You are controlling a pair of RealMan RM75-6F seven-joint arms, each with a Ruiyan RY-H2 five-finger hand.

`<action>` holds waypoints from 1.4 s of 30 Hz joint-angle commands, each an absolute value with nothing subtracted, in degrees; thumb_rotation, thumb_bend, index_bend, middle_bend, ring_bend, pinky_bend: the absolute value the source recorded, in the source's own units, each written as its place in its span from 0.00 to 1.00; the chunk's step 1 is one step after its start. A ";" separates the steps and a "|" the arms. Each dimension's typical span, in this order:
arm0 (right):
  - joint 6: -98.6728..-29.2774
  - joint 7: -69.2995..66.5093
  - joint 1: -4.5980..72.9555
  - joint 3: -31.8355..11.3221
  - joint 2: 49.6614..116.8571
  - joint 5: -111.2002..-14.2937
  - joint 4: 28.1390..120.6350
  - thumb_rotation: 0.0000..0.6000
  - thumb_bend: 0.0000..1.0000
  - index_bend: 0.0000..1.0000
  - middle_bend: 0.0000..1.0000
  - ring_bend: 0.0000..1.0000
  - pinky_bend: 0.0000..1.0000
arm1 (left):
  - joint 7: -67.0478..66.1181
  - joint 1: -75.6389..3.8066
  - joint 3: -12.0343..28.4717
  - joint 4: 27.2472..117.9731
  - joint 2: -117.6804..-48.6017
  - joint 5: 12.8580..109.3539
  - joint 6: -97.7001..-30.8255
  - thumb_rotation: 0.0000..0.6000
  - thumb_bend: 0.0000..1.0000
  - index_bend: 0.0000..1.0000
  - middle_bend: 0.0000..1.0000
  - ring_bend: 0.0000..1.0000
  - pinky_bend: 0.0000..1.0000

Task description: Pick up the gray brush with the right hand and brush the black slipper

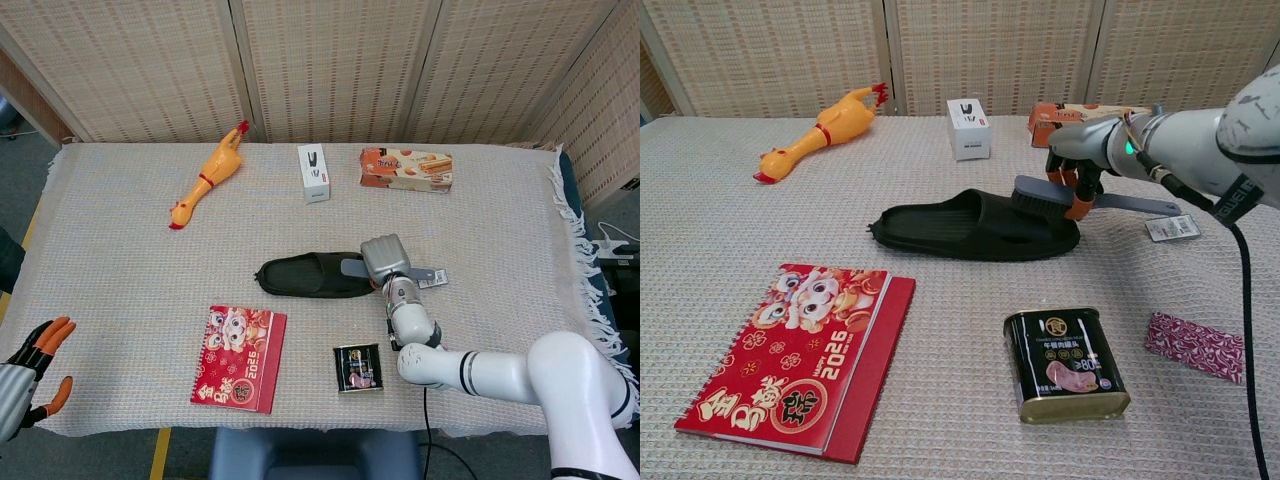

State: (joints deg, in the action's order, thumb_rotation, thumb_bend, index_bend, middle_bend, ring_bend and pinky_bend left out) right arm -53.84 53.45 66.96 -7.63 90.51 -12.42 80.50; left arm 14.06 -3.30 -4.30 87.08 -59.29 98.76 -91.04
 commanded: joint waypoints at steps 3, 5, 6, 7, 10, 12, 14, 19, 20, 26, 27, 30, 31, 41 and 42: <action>-53.64 53.21 67.37 -8.63 90.51 -12.16 80.77 1.00 0.43 0.80 0.55 0.59 0.82 | 13.97 -3.28 -4.33 87.21 -59.30 98.83 -91.16 1.00 0.52 0.00 0.00 0.00 0.35; -53.60 53.12 67.85 -9.18 91.02 -12.53 80.64 1.00 0.43 0.80 0.55 0.59 0.82 | 14.06 -3.36 -4.34 87.15 -59.29 98.78 -91.01 1.00 0.52 0.00 0.00 0.00 0.35; -53.63 53.10 68.08 -9.42 91.30 -12.64 80.52 1.00 0.43 0.80 0.55 0.59 0.82 | 14.13 -3.40 -4.34 87.13 -59.28 98.76 -90.96 1.00 0.52 0.00 0.00 0.00 0.35; -53.69 53.02 68.27 -9.68 91.59 -12.77 80.42 1.00 0.43 0.80 0.55 0.59 0.82 | 14.24 -3.40 -4.35 87.08 -59.28 98.72 -90.94 1.00 0.52 0.00 0.00 0.00 0.35; -53.98 52.94 68.67 -10.02 92.34 -13.26 80.34 1.00 0.43 0.80 0.55 0.59 0.82 | 14.59 -3.40 -4.34 86.95 -59.17 98.54 -90.92 1.00 0.52 0.00 0.00 0.00 0.35; -54.16 53.63 68.82 -9.53 92.68 -12.96 80.19 1.00 0.43 0.80 0.55 0.59 0.82 | 14.79 -3.27 -4.31 86.90 -59.11 98.52 -91.24 1.00 0.52 0.00 0.00 0.00 0.35; -54.48 54.55 68.84 -8.91 92.75 -12.14 80.10 1.00 0.43 0.80 0.55 0.59 0.82 | 14.86 -3.18 -4.39 86.87 -59.07 98.67 -91.45 1.00 0.52 0.00 0.00 0.00 0.35; -55.32 54.82 66.94 -6.11 91.91 -13.80 80.18 1.00 0.43 0.80 0.55 0.59 0.82 | 14.59 -3.14 -4.60 86.87 -59.14 98.90 -91.40 1.00 0.52 0.00 0.00 0.00 0.35; -55.18 54.81 66.56 -5.77 91.62 -13.53 80.28 1.00 0.43 0.80 0.55 0.59 0.82 | 14.48 -3.16 -4.61 86.90 -59.15 98.91 -91.35 1.00 0.52 0.00 0.00 0.00 0.35; -55.09 48.65 62.28 -5.18 86.61 -20.88 86.03 1.00 0.44 0.79 0.55 0.59 0.82 | 15.96 -3.56 -6.10 87.57 -58.13 100.83 -90.49 1.00 0.53 0.00 0.00 0.00 0.36; -56.40 46.62 60.74 -4.84 84.97 -23.97 88.20 1.00 0.44 0.79 0.55 0.59 0.82 | 15.65 -3.45 -6.10 87.53 -58.15 100.72 -90.58 1.00 0.53 0.00 0.00 0.00 0.36; -61.67 39.84 54.60 -2.69 79.13 -33.42 95.11 1.00 0.44 0.74 0.55 0.58 0.80 | 15.25 -3.06 -5.83 87.41 -58.24 99.77 -90.84 1.00 0.52 0.00 0.00 0.00 0.36; -63.13 38.32 52.80 -1.70 77.38 -35.71 96.89 1.00 0.44 0.71 0.55 0.56 0.78 | 15.04 -2.91 -5.70 87.43 -58.29 99.45 -91.00 1.00 0.52 0.00 0.00 0.00 0.36; -68.51 28.25 38.14 8.59 72.44 -52.76 93.58 1.00 0.45 0.60 0.50 0.50 0.71 | 11.88 -2.91 -5.21 88.23 -59.22 98.85 -90.47 1.00 0.52 0.00 0.00 0.00 0.36; -67.95 27.91 37.49 8.89 73.16 -53.07 92.00 1.00 0.45 0.60 0.50 0.50 0.71 | 11.56 -3.07 -5.20 88.33 -59.32 98.90 -90.17 1.00 0.52 0.00 0.00 0.00 0.36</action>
State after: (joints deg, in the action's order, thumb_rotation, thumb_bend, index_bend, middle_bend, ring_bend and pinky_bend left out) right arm -67.73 29.44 39.78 7.06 72.62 -51.28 95.65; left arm 11.84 -2.91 -5.25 88.18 -59.17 98.89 -90.44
